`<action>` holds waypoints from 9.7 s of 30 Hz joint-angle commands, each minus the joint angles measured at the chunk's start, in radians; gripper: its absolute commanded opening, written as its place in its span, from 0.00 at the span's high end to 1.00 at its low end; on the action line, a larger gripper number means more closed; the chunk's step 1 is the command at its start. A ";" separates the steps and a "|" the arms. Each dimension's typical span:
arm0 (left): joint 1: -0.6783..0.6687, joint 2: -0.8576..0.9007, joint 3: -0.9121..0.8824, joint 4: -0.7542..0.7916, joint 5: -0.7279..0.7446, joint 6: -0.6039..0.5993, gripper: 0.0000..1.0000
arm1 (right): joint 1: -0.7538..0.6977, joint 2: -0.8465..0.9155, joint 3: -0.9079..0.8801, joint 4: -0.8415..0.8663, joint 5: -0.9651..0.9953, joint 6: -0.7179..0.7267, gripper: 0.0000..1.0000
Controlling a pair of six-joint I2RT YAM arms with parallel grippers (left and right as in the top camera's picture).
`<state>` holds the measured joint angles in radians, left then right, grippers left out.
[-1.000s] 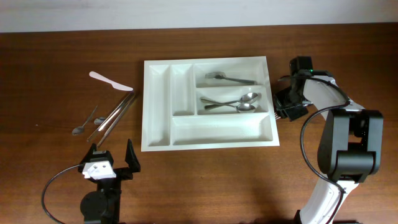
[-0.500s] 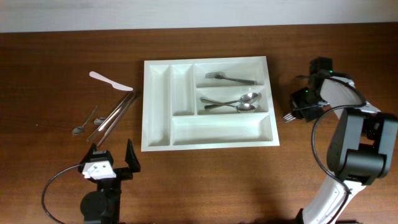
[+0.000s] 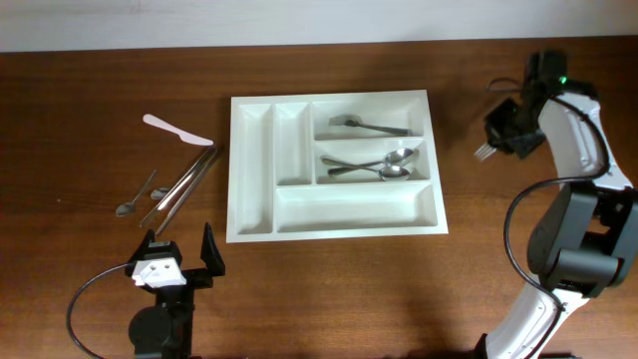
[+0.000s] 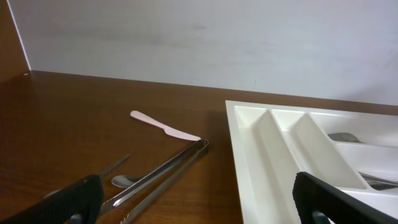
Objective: Pack container
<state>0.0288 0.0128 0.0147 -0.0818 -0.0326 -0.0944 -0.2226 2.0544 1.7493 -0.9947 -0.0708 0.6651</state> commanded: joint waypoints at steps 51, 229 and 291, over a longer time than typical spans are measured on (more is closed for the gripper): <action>0.005 -0.006 -0.005 0.000 0.011 -0.005 0.01 | 0.602 0.230 0.198 0.357 0.194 1.023 0.96; 0.112 2.144 1.498 -0.696 0.103 0.489 0.11 | -0.040 0.148 0.577 -0.420 0.153 -0.650 0.01; 0.110 2.171 1.498 -0.574 0.142 0.372 0.46 | -0.040 0.148 0.577 -0.420 0.153 -0.650 0.01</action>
<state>0.1379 2.1490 1.5173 -0.6693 0.1047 0.2798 -0.2668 2.2314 2.3207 -1.4139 0.0841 0.0204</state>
